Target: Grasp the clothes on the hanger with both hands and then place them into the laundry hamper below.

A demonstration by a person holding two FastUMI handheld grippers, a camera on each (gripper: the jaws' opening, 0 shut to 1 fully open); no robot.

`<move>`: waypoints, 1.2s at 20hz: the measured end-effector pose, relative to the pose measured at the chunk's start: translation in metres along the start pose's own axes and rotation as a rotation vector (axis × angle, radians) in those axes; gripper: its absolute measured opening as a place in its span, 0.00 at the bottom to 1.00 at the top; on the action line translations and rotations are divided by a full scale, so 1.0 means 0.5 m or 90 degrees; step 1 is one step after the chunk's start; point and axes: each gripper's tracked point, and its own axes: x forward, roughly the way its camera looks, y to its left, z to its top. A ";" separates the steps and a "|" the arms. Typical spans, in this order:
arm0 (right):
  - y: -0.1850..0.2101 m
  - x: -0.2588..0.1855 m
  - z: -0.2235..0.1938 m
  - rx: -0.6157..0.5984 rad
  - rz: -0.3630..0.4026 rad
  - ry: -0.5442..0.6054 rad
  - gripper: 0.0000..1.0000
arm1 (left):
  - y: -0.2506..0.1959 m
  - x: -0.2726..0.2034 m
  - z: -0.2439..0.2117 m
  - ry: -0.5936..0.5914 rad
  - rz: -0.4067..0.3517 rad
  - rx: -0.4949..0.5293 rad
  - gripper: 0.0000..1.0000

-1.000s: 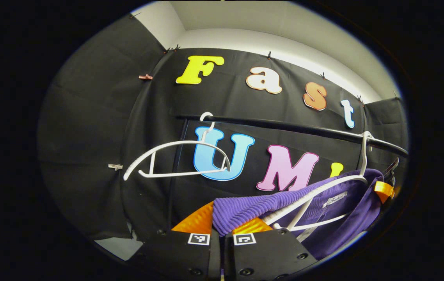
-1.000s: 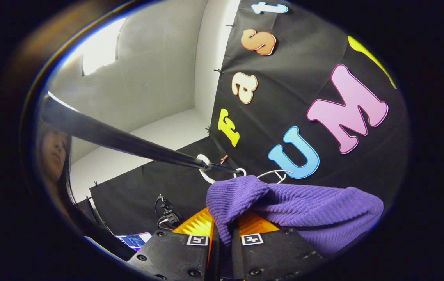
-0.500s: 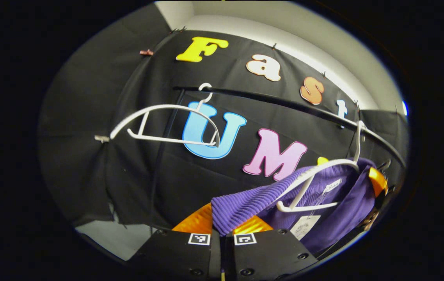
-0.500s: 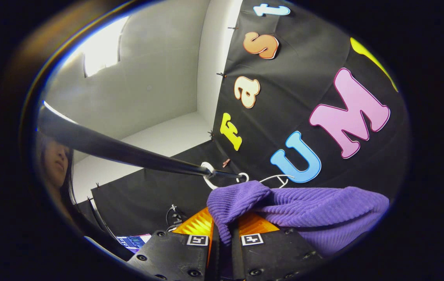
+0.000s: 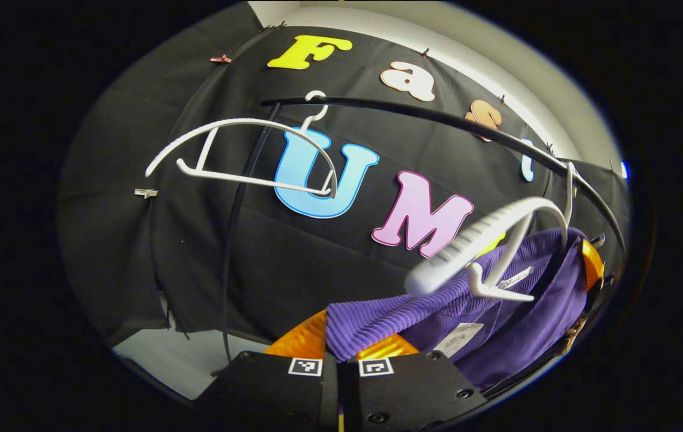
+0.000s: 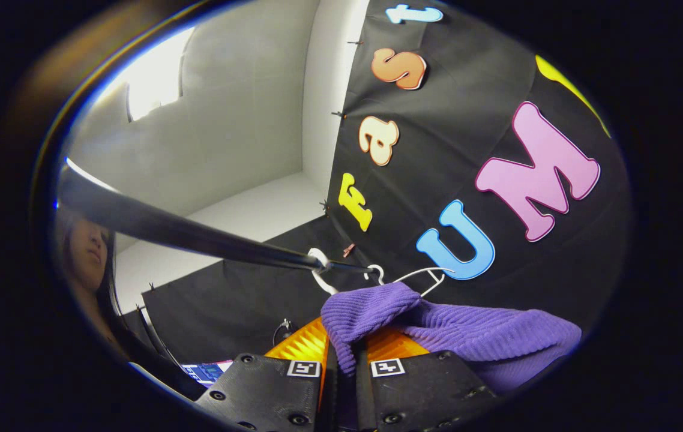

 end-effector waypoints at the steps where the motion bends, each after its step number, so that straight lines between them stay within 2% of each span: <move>1: -0.012 -0.008 0.013 0.004 -0.009 -0.014 0.16 | -0.022 -0.002 -0.011 0.006 -0.003 0.008 0.08; 6: -0.084 -0.073 0.090 0.028 -0.072 -0.110 0.16 | -0.138 -0.006 -0.081 0.055 -0.047 0.040 0.08; 11: -0.182 -0.152 0.125 0.016 -0.181 -0.170 0.16 | -0.248 0.004 -0.144 0.078 -0.106 0.028 0.08; 16: -0.259 -0.198 0.096 -0.036 -0.298 -0.150 0.16 | -0.311 0.012 -0.212 0.134 -0.153 0.032 0.07; 19: -0.294 -0.226 0.051 -0.081 -0.370 -0.104 0.16 | -0.342 0.004 -0.242 0.159 -0.178 0.025 0.08; 24: -0.313 -0.235 -0.065 -0.082 -0.412 -0.009 0.16 | -0.339 -0.002 -0.285 0.190 -0.176 0.033 0.08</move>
